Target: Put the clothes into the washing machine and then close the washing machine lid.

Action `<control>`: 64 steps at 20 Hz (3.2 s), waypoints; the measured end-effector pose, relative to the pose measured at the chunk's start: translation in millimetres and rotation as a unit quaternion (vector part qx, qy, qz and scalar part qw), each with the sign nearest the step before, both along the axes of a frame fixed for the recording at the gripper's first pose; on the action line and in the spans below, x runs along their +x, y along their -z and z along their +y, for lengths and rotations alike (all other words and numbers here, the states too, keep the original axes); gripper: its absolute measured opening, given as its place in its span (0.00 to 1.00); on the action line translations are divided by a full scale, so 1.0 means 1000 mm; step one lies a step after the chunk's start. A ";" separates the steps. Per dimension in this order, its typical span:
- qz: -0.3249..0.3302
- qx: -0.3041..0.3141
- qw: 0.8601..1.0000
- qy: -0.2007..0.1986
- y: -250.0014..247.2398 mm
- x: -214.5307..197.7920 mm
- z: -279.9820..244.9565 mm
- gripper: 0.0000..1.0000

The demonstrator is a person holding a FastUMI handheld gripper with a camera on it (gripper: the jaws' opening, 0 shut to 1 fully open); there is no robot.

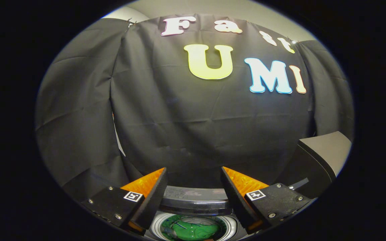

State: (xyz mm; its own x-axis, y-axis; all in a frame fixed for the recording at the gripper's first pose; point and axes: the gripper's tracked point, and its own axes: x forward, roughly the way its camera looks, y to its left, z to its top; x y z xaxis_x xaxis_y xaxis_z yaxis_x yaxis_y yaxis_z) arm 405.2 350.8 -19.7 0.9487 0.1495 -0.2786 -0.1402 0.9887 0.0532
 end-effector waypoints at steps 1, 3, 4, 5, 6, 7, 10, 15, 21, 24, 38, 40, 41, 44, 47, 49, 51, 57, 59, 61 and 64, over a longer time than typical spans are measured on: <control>-0.003 0.000 1.000 0.000 0.001 -0.003 0.000 0.96; -0.008 0.001 1.000 -0.001 0.003 -0.010 0.000 0.96; -0.010 0.001 1.000 -0.002 0.004 -0.014 0.000 0.96; -0.012 0.001 1.000 -0.002 0.006 -0.018 0.000 0.96; -0.014 0.002 1.000 -0.003 0.007 -0.022 0.001 0.96; -0.015 0.002 1.000 -0.004 0.010 -0.026 0.000 0.96; -0.021 0.002 1.000 -0.011 0.015 -0.038 0.002 0.96; 0.001 -0.007 1.000 -0.029 0.040 -0.055 0.001 0.96; 0.029 -0.004 0.999 -0.043 0.084 -0.084 0.000 0.95; 0.037 -0.005 0.998 -0.050 0.095 -0.095 0.002 0.96; -0.016 -0.003 0.998 -0.060 0.057 -0.138 -0.001 0.95; -0.022 0.004 0.998 -0.057 0.047 -0.148 -0.008 0.95; -0.026 0.006 0.998 -0.056 0.041 -0.152 -0.012 0.95; -0.046 0.009 0.997 -0.061 0.018 -0.168 -0.027 0.95; -0.060 0.011 0.996 -0.069 -0.001 -0.190 -0.049 0.95; -0.074 0.011 0.995 -0.070 -0.018 -0.205 -0.069 0.95; -0.077 0.005 0.994 -0.077 -0.029 -0.219 -0.087 0.95; -0.087 0.010 0.994 -0.067 -0.059 -0.264 -0.150 0.95; -0.091 0.010 0.994 -0.061 -0.065 -0.278 -0.171 0.95; -0.099 0.010 0.994 -0.051 -0.072 -0.292 -0.195 0.95; -0.110 0.007 0.993 -0.035 -0.081 -0.313 -0.231 0.95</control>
